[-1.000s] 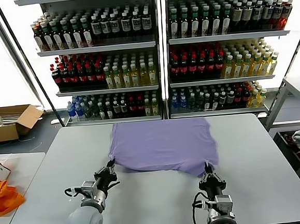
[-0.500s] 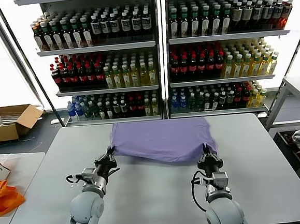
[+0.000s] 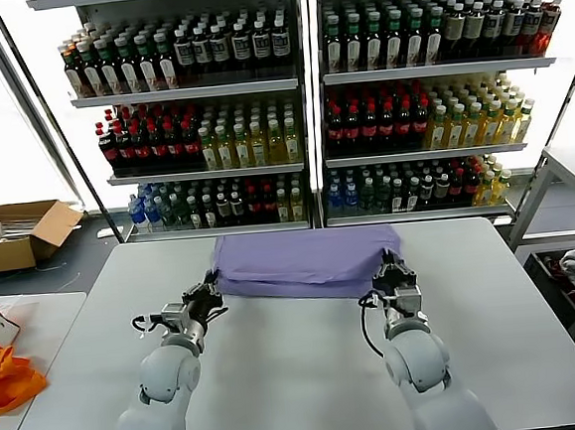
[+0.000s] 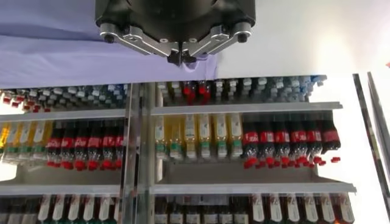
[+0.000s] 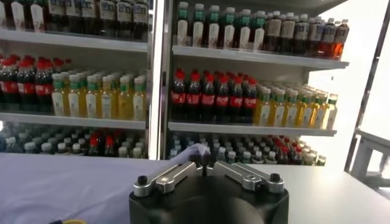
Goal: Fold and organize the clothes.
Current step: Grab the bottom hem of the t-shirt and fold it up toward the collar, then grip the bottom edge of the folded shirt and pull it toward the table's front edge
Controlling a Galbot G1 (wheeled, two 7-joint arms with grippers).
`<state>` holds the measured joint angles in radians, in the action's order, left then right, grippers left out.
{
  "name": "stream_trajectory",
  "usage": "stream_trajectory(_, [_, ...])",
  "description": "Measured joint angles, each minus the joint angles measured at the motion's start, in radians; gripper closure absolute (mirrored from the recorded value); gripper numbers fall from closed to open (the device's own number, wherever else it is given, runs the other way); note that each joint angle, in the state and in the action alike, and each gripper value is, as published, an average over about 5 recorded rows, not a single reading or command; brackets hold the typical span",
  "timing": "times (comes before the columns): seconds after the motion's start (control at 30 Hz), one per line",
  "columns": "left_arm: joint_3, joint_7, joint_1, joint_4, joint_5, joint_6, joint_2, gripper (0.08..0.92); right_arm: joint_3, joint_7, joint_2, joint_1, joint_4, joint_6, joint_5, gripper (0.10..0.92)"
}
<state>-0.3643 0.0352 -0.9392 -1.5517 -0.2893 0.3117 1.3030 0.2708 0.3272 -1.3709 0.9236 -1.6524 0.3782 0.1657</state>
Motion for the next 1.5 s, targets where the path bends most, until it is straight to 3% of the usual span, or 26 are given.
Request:
stream_trajectory(0.6, [0.036,-0.001,0.056,0.057,-0.008,0.034,-0.003,0.914,-0.012,-0.003,-0.013,-0.087,0.101,0.040,0.071,0.918])
stream_trajectory(0.7, [0.040,0.008,0.062,0.056,-0.015,0.044,-0.003,0.880,-0.012,0.006,-0.024,-0.099,0.112,0.038,0.095,0.895])
stream_trajectory(1.17, [0.036,0.043,0.062,0.043,-0.040,0.085,-0.004,0.480,-0.003,0.090,-0.114,-0.154,0.189,0.034,0.179,0.505])
stream_trajectory(1.5, [0.034,0.050,0.040,0.013,-0.037,0.112,-0.008,0.209,0.010,0.133,-0.097,-0.104,0.115,0.079,0.189,0.235])
